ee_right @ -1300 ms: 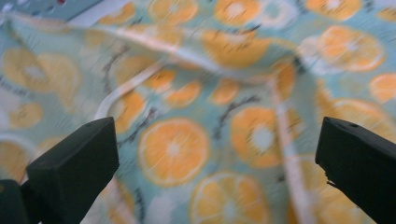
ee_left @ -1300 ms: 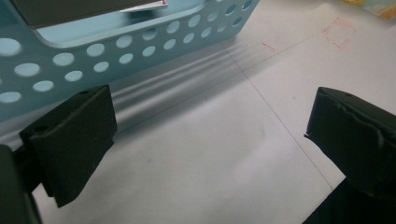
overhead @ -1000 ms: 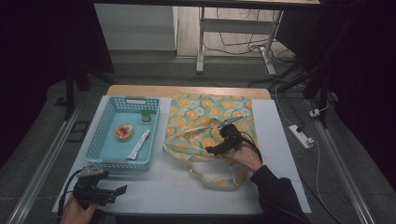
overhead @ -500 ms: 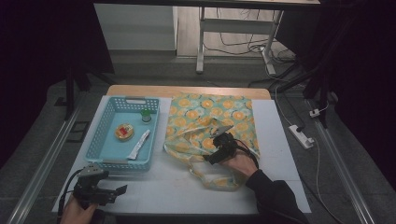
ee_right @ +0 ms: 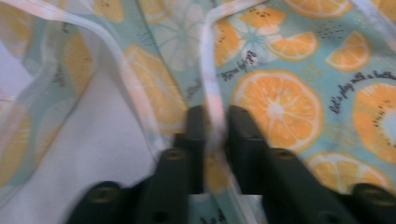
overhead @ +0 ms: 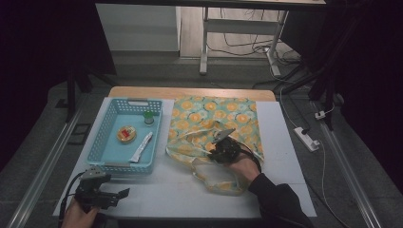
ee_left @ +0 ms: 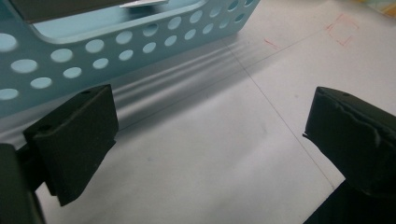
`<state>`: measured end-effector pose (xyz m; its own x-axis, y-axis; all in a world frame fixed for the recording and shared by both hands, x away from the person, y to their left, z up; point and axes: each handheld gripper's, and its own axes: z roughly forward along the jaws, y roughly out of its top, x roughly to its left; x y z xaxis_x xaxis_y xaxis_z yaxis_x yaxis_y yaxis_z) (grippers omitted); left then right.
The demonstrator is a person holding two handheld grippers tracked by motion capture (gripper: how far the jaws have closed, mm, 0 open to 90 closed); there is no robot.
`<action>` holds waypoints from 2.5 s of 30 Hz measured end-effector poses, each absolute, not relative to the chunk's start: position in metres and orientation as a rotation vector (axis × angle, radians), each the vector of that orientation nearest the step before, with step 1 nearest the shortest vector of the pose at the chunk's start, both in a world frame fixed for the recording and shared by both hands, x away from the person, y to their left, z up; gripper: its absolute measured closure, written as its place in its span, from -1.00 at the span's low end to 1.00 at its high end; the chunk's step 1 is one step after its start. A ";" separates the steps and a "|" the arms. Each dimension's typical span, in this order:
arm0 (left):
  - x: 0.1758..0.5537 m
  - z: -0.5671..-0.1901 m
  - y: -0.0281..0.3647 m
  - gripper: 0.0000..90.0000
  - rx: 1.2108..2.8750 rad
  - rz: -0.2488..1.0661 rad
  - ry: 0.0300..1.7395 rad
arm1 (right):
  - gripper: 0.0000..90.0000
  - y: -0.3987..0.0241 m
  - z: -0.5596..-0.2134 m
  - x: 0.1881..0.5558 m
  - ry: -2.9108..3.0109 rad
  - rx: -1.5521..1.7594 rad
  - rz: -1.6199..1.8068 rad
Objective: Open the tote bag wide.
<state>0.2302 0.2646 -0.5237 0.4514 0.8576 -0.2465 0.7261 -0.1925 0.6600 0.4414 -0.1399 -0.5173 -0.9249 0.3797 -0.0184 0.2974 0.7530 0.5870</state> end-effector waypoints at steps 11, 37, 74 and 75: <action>0.230 -0.524 0.265 -0.93 1.967 0.225 1.323 | 0.99 -0.147 -0.506 0.450 2.798 0.643 1.015; 0.231 -0.524 0.265 -0.93 1.967 0.222 1.323 | 1.00 -0.152 -0.473 0.453 2.726 0.612 1.127; 0.231 -0.524 0.265 -0.93 1.962 0.219 1.326 | 1.00 -0.159 -0.429 0.464 2.570 0.694 1.283; 0.231 -0.524 0.265 -0.93 1.962 0.219 1.326 | 1.00 -0.160 -0.429 0.464 2.567 0.695 1.284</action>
<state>0.2308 0.2649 -0.5238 0.4498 0.8561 -0.2543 0.7288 -0.1873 0.6586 0.4638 -0.1598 -0.4286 -0.8725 0.4869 0.0400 0.3241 0.5157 0.7931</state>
